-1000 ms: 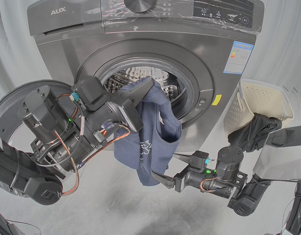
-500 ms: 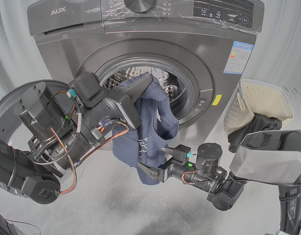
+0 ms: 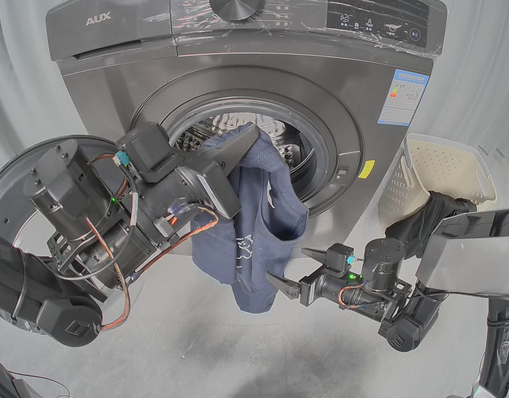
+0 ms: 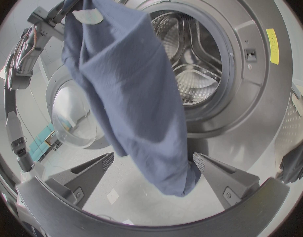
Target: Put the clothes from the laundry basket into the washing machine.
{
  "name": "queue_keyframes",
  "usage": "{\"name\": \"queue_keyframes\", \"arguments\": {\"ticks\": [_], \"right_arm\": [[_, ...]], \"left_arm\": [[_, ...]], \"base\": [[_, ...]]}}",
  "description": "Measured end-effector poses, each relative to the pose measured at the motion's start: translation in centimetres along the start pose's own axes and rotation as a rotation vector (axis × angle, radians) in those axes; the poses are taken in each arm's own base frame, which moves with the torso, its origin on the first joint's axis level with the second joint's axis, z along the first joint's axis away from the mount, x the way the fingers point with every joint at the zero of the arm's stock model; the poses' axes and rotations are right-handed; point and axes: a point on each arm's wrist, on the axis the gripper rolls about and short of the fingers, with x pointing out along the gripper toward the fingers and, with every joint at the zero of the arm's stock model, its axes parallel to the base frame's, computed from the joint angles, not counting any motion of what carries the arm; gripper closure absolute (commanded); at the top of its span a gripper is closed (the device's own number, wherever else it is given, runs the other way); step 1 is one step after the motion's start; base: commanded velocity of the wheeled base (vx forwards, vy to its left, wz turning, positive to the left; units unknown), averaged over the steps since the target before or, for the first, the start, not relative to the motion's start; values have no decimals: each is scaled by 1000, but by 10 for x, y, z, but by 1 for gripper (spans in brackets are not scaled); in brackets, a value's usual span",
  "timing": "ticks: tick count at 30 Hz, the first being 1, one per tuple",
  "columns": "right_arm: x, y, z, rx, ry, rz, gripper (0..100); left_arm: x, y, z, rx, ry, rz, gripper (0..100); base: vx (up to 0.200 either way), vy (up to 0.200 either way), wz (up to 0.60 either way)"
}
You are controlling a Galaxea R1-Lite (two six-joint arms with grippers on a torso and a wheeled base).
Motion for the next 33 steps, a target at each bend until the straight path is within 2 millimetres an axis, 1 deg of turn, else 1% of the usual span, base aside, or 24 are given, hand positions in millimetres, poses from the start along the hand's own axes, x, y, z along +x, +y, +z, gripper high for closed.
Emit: {"name": "queue_keyframes", "arguments": {"ticks": [3,5,10,15,19,23,28,31,32,33], "right_arm": [[10,-3,6,-8,-48,22,0],[17,-1,7,-14,-68,59,0],[35,14,6,-25,-106,128,0],[51,30,-1,-28,-119,169,0],[65,34,-6,-27,-131,155,0],[85,35,-8,-24,-166,119,0],[108,32,-8,-4,-218,62,0],[116,28,-13,14,-223,26,0],[118,26,-15,17,-223,21,100],[118,26,-16,19,-224,18,100]], "left_arm": [[0,0,-1,1,2,-1,100],[0,0,-1,2,3,0,100],[1,0,-2,3,8,0,100],[2,0,-2,4,8,12,100],[4,0,0,5,0,20,100],[6,-2,3,4,-7,22,100],[7,-5,5,1,-15,33,100],[6,-6,8,-1,-23,36,100],[6,-6,9,0,-28,36,100],[7,-6,10,0,-31,36,100]], "base": [[0,0,0],[0,0,0],[0,0,0],[0,0,0],[0,0,0],[0,0,0],[0,0,0],[0,0,0],[0,0,0],[0,0,0]]}}
